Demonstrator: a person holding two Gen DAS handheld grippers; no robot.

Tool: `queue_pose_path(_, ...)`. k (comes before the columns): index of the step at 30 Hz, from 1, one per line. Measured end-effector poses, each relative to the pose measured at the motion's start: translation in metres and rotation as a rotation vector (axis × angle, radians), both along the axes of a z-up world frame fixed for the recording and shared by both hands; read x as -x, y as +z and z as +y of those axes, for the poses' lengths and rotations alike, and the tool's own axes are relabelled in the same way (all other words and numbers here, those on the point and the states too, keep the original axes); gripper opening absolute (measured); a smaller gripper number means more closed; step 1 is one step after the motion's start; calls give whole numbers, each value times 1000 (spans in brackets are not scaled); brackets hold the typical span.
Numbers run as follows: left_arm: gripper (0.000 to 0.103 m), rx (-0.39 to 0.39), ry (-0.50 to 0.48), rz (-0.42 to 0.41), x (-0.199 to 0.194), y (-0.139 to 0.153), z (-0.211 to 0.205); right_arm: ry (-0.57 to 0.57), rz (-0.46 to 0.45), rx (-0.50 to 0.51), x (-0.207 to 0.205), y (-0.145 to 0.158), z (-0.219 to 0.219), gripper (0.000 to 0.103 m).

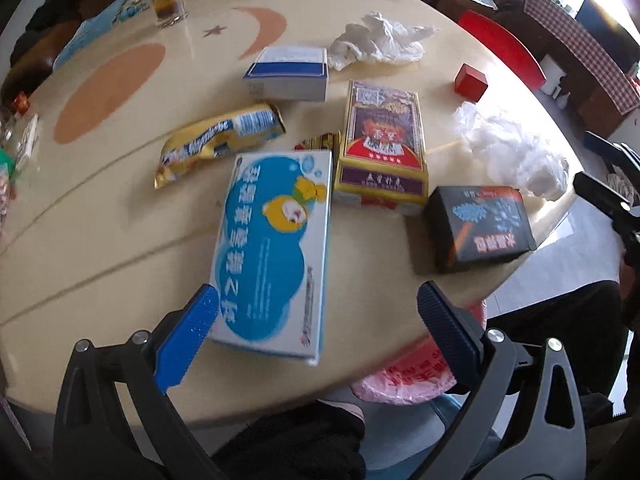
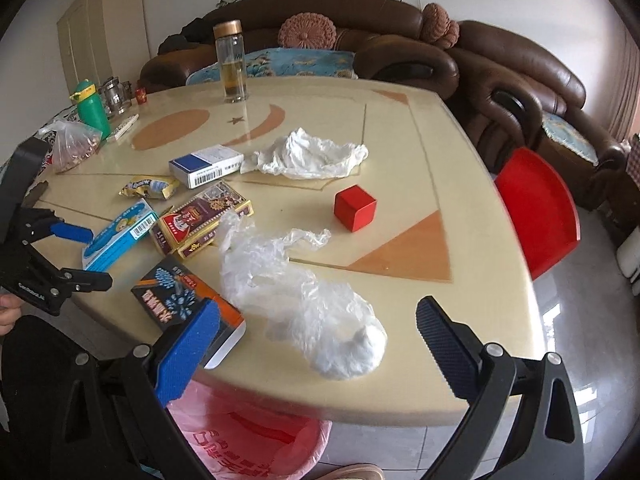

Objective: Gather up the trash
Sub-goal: 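Grasp the blue-and-white medicine box with the left tool while the right tool grasps the clear plastic bag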

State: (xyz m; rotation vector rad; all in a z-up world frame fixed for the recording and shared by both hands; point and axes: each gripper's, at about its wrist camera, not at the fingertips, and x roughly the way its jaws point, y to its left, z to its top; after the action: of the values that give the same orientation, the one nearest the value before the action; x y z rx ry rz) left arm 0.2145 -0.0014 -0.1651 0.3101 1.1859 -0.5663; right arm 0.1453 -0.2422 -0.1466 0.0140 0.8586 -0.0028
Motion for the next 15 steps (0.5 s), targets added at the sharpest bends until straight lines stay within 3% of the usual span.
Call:
queue_pose_path(7,97,-16,-22,-13,-15,-6,-1,14,19,-42,-24,-20,-3,96)
queue_pose_path(11,97,6,-41,49,-25,-18,-3,10,26,-55,-33,-28,-5,96)
queue_pose_path(15,97,-14,-67,15,-23,-20,-9,6,36,-57,-38,-38,-5,94)
